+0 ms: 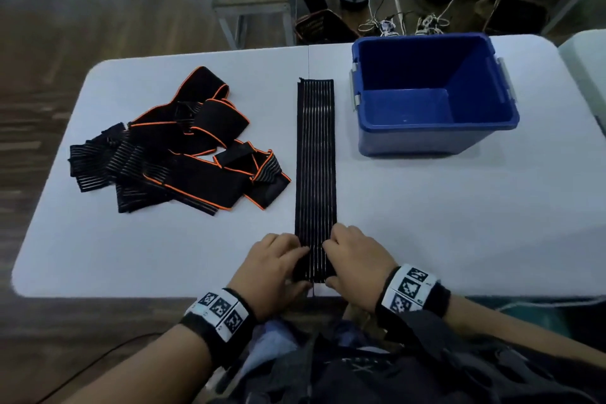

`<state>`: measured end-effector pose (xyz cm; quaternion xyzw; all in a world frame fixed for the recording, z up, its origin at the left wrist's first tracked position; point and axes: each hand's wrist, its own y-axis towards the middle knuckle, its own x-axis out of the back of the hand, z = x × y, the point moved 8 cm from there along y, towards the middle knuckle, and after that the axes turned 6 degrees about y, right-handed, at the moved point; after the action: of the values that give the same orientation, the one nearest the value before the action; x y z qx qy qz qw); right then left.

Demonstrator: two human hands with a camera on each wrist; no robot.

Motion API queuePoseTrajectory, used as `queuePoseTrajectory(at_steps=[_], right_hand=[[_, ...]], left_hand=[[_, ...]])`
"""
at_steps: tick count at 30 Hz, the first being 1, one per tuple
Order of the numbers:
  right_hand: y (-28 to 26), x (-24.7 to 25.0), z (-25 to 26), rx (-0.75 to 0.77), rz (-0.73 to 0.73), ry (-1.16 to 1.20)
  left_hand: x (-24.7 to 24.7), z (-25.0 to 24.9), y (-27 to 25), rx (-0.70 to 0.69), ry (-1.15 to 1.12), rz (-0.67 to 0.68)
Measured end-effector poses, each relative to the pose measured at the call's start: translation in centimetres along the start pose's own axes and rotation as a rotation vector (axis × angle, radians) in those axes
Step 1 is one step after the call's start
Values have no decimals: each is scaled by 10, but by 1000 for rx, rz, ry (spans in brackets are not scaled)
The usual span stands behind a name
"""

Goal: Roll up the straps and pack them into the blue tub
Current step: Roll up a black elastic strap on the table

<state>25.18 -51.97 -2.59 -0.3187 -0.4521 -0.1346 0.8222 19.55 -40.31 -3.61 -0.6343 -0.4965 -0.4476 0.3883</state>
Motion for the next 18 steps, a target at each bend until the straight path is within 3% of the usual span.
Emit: queuePoseTrajectory(at_steps=[10,18], right_hand=[[-20,-17,9,-40,-82,-8],[-37,-25,20,-163,-282,102]], left_hand=[[-2,-4,-21,-88,70,-6],[-2,7,-23,-116,-148,-110]])
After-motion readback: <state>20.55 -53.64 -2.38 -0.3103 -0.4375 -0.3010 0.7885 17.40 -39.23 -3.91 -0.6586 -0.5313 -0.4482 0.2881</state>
